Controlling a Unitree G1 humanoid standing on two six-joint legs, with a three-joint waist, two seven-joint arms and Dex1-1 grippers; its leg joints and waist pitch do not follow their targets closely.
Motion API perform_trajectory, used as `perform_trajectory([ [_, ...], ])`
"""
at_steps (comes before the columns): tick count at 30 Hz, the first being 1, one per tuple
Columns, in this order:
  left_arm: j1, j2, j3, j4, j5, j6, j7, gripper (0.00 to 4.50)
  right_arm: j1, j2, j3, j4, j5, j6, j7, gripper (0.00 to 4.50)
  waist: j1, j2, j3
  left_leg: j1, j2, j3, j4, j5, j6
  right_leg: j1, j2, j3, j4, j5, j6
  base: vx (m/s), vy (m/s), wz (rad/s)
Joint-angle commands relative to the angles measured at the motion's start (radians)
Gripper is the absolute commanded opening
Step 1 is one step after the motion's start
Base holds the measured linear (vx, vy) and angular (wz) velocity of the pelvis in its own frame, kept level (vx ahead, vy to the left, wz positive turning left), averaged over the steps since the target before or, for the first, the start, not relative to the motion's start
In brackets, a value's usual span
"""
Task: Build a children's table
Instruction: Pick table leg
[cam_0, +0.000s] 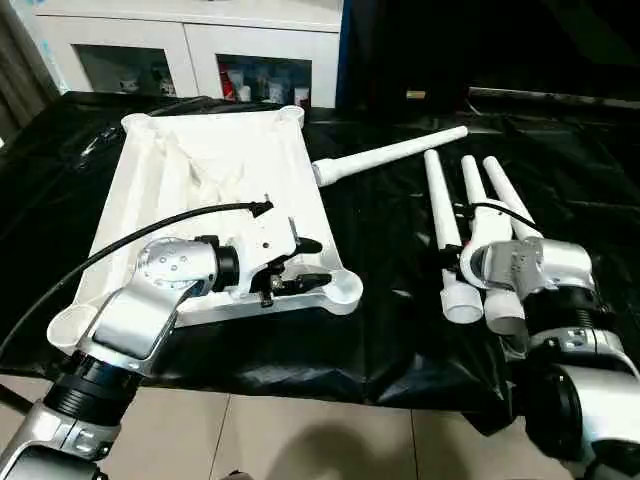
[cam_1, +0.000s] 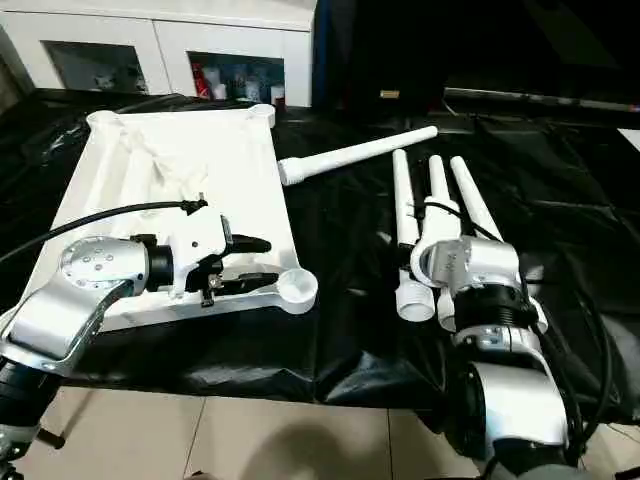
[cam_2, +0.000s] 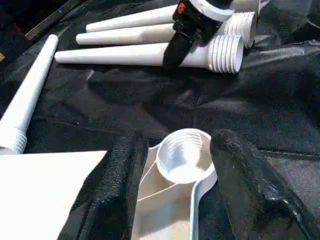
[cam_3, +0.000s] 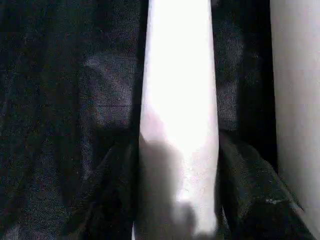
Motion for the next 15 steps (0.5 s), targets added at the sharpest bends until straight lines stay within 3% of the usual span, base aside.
perform_trajectory([
  [1,-0.021,-0.002,-0.011,0.002,0.007,-0.014,-0.006,2.44,0.046,0.020,-0.025,-0.071,0.022,0.043,-0.022,1.87,0.005,0.002,-0.076,0.013,0.021,-0.001,-0.051,0.017,-0.002,0.058,-0.052,0.050,-0.053,0.200,-0.242,0.000,0.000,0.00],
  [4,-0.024,-0.008,-0.008,0.008,0.009,-0.019,0.005,2.44,0.063,0.026,-0.023,-0.122,0.029,0.042,-0.017,1.86,0.005,0.002,-0.076,0.013,0.021,-0.002,-0.053,0.001,-0.010,0.059,-0.054,0.049,-0.055,0.192,-0.237,0.000,0.000,0.00],
  [5,-0.030,-0.023,0.001,0.023,0.012,-0.023,0.029,2.44,0.093,0.035,-0.009,-0.196,0.032,0.002,-0.003,1.86,0.006,0.015,-0.075,0.013,0.021,-0.004,-0.053,-0.007,-0.016,0.057,-0.054,0.049,-0.055,0.184,-0.235,0.000,0.000,0.00],
  [6,-0.031,-0.025,0.002,0.025,0.012,-0.023,0.033,2.44,0.098,0.036,-0.007,-0.207,0.033,-0.007,0.000,1.86,0.006,0.008,-0.074,0.014,0.023,-0.002,-0.052,-0.017,-0.020,0.057,-0.055,0.051,-0.058,0.184,-0.225,0.000,0.000,0.00],
  [12,-0.093,-0.145,0.099,0.143,-0.028,0.021,0.201,2.44,0.184,0.066,0.004,-0.414,0.064,-0.116,0.046,1.86,0.006,0.006,-0.075,0.012,0.021,-0.004,-0.053,-0.024,-0.018,0.061,-0.055,0.052,-0.061,0.184,-0.228,0.000,0.000,0.00],
  [15,-0.138,-0.212,0.157,0.193,-0.075,0.098,0.282,2.78,0.213,0.108,-0.031,-0.497,0.101,-0.168,0.041,1.86,0.007,0.003,-0.075,0.012,0.021,-0.003,-0.053,-0.018,-0.002,0.060,-0.057,0.052,-0.060,0.182,-0.232,0.000,0.000,0.00],
])
